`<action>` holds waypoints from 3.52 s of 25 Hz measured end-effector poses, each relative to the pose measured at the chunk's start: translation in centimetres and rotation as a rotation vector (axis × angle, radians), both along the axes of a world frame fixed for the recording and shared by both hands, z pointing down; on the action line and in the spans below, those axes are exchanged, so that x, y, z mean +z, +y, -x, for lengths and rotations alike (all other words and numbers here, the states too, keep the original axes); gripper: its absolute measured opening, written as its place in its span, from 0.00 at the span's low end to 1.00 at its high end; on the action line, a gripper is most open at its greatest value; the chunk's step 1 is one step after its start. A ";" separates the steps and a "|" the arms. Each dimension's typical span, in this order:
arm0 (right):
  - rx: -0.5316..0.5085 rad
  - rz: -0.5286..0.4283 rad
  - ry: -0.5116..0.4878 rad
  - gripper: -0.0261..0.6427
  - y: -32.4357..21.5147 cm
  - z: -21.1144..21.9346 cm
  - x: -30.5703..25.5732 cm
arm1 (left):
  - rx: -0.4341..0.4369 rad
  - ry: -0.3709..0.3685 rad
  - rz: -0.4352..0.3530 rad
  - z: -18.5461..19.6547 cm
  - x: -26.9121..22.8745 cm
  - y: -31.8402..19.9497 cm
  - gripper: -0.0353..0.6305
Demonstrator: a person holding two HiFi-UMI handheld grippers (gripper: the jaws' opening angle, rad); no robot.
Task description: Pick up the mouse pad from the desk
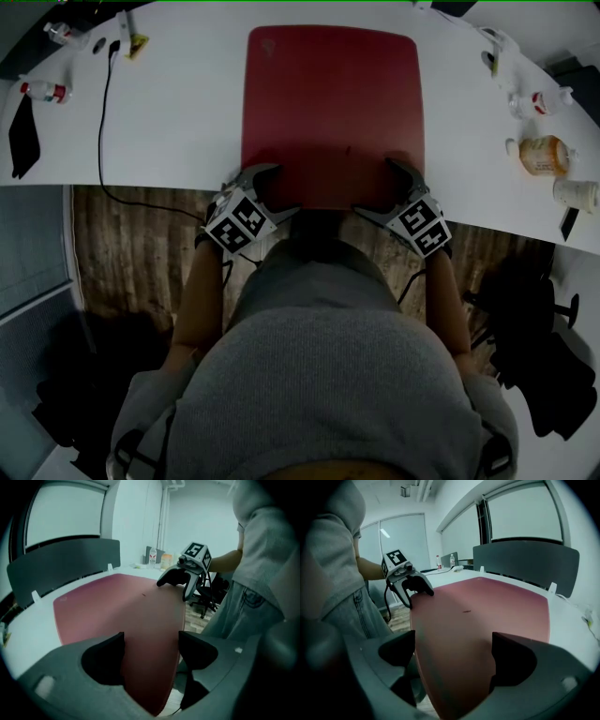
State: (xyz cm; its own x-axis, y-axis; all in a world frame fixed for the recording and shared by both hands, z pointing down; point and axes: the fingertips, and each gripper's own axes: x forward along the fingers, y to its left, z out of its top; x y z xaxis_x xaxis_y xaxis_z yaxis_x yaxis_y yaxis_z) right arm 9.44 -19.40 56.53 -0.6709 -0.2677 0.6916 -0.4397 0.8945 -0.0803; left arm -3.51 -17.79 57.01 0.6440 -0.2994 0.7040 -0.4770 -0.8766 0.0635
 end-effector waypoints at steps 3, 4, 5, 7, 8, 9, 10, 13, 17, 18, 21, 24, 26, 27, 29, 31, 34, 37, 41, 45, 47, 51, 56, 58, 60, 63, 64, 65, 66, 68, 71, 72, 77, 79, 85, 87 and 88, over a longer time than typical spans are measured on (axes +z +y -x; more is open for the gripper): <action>-0.021 -0.018 0.050 0.78 0.2 0.3 0.6 | 0.002 -0.016 -0.034 0.2 0.6 0.2 0.60; -0.021 -0.020 0.051 0.78 0.2 0.3 0.6 | -0.001 -0.021 -0.037 0.1 0.7 0.1 0.60; -0.019 -0.020 0.052 0.78 0.1 0.2 0.7 | -0.002 -0.023 -0.036 0.1 0.7 0.1 0.60; -0.016 -0.018 0.055 0.78 0.1 0.2 0.7 | -0.006 -0.026 -0.037 0.1 0.7 0.0 0.59; -0.016 -0.018 0.055 0.78 0.1 0.2 0.7 | -0.008 -0.026 -0.039 0.2 0.7 0.0 0.58; -0.016 -0.018 0.055 0.78 0.1 0.1 0.7 | -0.009 -0.022 -0.039 0.2 0.7 -0.1 0.57; -0.015 -0.019 0.054 0.78 0.0 0.1 0.6 | -0.011 -0.016 -0.036 0.3 0.6 -0.3 0.55; -0.010 -0.014 0.050 0.78 -0.2 0.0 0.5 | -0.015 0.004 -0.012 0.6 0.2 -0.6 0.51; 0.019 -0.010 0.040 0.71 -0.7 -0.3 0.3 | -0.059 0.015 0.007 1.2 -0.1 -1.5 0.39; 0.033 -0.011 0.039 0.65 -0.9 -0.4 0.2 | -0.075 0.014 0.007 1.4 -0.1 -1.7 0.35; 0.058 -0.010 0.047 0.62 -1.4 -0.5 0.2 | -0.098 0.005 0.013 1.6 -0.1 -2.1 0.32; 0.063 -0.010 0.047 0.60 -1.4 -0.5 0.2 | -0.109 0.001 0.016 1.6 -0.1 -2.2 0.31; 0.067 -0.011 0.045 0.59 -1.4 -0.7 0.2 | -0.115 -0.001 0.019 1.6 0.0 -2.2 0.30; 0.070 -0.011 0.044 0.58 -1.5 -0.7 0.2 | -0.118 0.000 0.022 1.5 0.0 -2.3 0.30; 0.078 -0.010 0.044 0.56 -1.6 -0.9 0.1 | -0.127 0.001 0.029 1.6 -0.1 -2.4 0.28; 0.093 -0.007 0.044 0.52 -1.9 -1.0 0.0 | -0.139 0.001 0.033 1.8 -0.1 -2.6 0.26; 0.127 -0.004 0.045 0.43 -2.5 -1.3 -0.1 | -0.159 0.000 0.038 2.0 -0.1 -2.9 0.23; 0.159 -0.001 0.051 0.37 -3.0 -1.6 -0.2 | -0.179 -0.004 0.038 2.1 -0.1 -3.1 0.20; 0.216 -0.039 0.088 0.04 -3.9 -2.3 -0.1 | -0.201 -0.008 0.034 2.1 -0.1 -3.4 0.18; 0.189 -0.047 0.078 0.04 -3.3 -1.9 -0.5 | -0.181 0.011 0.001 1.8 -0.5 -2.9 0.20; 0.095 0.025 0.009 0.25 -1.7 -0.7 -0.7 | -0.113 0.046 0.017 1.0 -0.8 -1.5 0.45; -0.125 0.029 0.052 0.69 1.7 0.2 0.1 | 0.044 -0.009 0.014 0.1 0.3 1.5 0.67; -0.206 -0.095 0.203 0.74 2.7 -0.3 2.2 | 0.063 -0.121 -0.087 -0.1 1.2 1.7 0.71; -0.204 -0.155 0.242 0.74 2.6 -0.4 2.7 | 0.035 -0.144 -0.127 0.0 1.3 1.3 0.66; -0.177 -0.192 0.249 0.70 2.3 -0.5 2.9 | 0.015 -0.150 -0.144 0.1 1.3 1.1 0.62; -0.121 -0.151 0.165 0.68 1.7 -0.4 1.9 | 0.005 -0.122 -0.114 0.1 1.2 1.1 0.61; -0.114 -0.131 0.133 0.66 1.6 -0.3 1.4 | -0.001 -0.102 -0.095 0.2 1.0 1.1 0.60; -0.115 -0.114 0.109 0.62 1.5 -0.2 0.9 | -0.009 -0.078 -0.076 0.2 0.9 1.1 0.60; -0.121 -0.100 0.095 0.61 1.4 -0.1 0.6 | -0.017 -0.051 -0.057 0.2 0.6 1.0 0.58; -0.129 -0.086 0.087 0.60 1.4 -0.1 0.5 | -0.031 0.010 -0.009 0.1 -0.1 1.1 0.51; -0.139 -0.074 0.078 0.57 1.5 -0.1 0.3 | -0.027 0.052 0.020 -0.5 -0.5 1.7 0.32; -0.152 -0.064 0.066 0.55 1.8 0.0 0.1 | -0.026 0.059 0.021 -0.6 -0.5 2.0 0.30; -0.245 -0.063 0.046 0.09 3.5 1.1 -0.5 | -0.049 0.106 0.040 -1.2 -0.8 2.6 0.12; -0.208 -0.070 0.011 0.07 3.1 1.0 -0.9 | -0.089 0.147 0.044 -1.0 -1.4 2.1 0.10; -0.101 -0.129 -0.048 0.07 1.9 1.0 -2.8 | -0.206 0.245 0.074 -0.4 -3.5 0.6 0.09; -0.049 -0.165 -0.068 0.07 1.2 0.9 -3.9 | -0.260 0.299 0.055 -0.4 -4.9 -0.1 0.09; -0.022 -0.183 -0.078 0.07 0.8 0.9 -4.5 | -0.284 0.326 0.038 -0.4 -5.8 -0.5 0.09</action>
